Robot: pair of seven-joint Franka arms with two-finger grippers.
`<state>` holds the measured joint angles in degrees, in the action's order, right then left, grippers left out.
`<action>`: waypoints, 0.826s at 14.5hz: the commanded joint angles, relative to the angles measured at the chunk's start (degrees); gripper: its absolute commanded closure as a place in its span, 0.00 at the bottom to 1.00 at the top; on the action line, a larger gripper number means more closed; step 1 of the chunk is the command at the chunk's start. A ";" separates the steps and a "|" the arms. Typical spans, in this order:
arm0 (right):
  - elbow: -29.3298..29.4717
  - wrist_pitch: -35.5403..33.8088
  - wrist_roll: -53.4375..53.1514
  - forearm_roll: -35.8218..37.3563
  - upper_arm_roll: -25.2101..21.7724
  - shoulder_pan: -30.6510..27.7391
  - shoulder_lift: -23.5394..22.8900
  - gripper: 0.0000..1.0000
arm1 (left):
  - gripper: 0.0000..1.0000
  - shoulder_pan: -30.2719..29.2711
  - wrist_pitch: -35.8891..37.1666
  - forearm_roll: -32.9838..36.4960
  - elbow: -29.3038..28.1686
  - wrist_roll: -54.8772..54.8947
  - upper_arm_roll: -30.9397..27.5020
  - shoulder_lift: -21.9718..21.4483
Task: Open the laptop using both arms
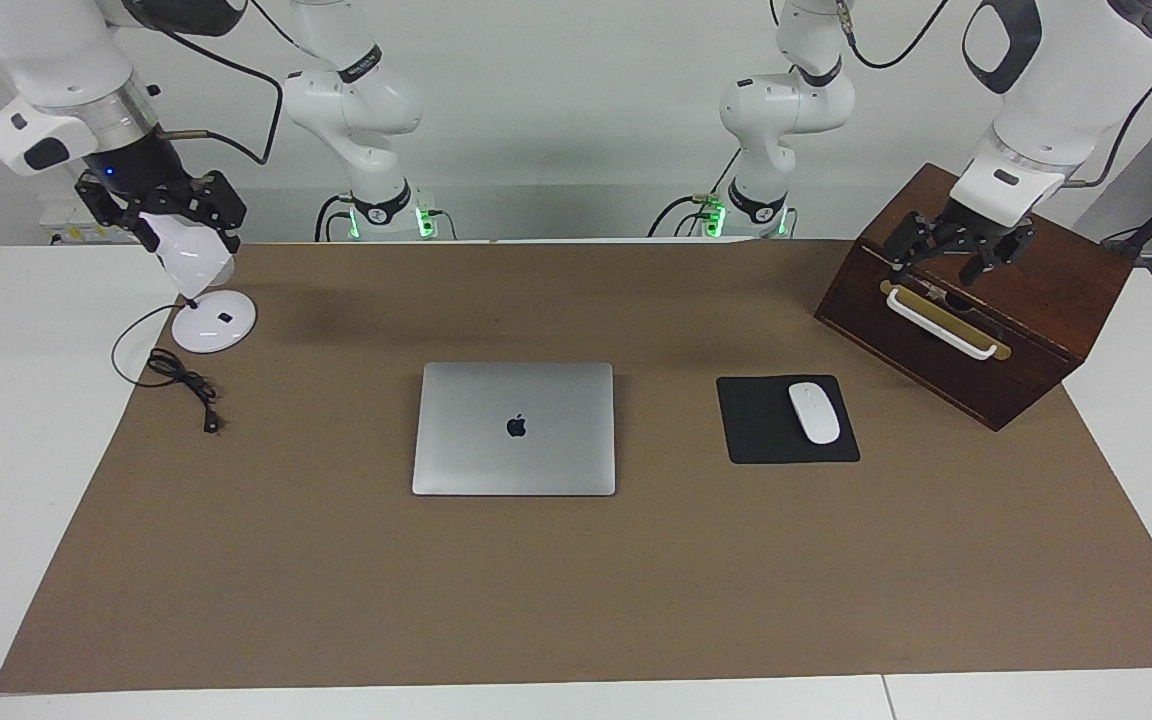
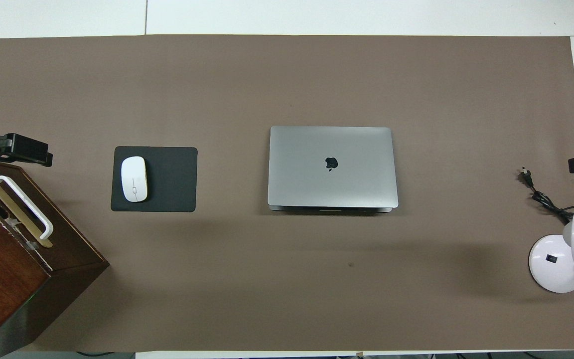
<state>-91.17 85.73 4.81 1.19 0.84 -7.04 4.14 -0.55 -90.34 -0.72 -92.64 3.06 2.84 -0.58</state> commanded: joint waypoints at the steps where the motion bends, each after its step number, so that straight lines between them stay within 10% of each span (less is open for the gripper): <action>1: -0.15 -0.30 2.92 0.13 0.13 -1.40 1.22 0.00 | 0.00 -0.42 -0.72 0.89 -0.17 -0.42 0.32 -0.03; 12: -0.59 -1.09 2.92 -0.75 -0.48 -1.92 1.92 0.00 | 0.00 -0.33 -0.72 1.42 0.09 -0.69 0.23 -0.47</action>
<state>-91.25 85.61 5.89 1.15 0.25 -7.76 5.31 -0.56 -91.19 -0.50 -92.61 2.99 2.78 -0.62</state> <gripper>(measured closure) 0.000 0.000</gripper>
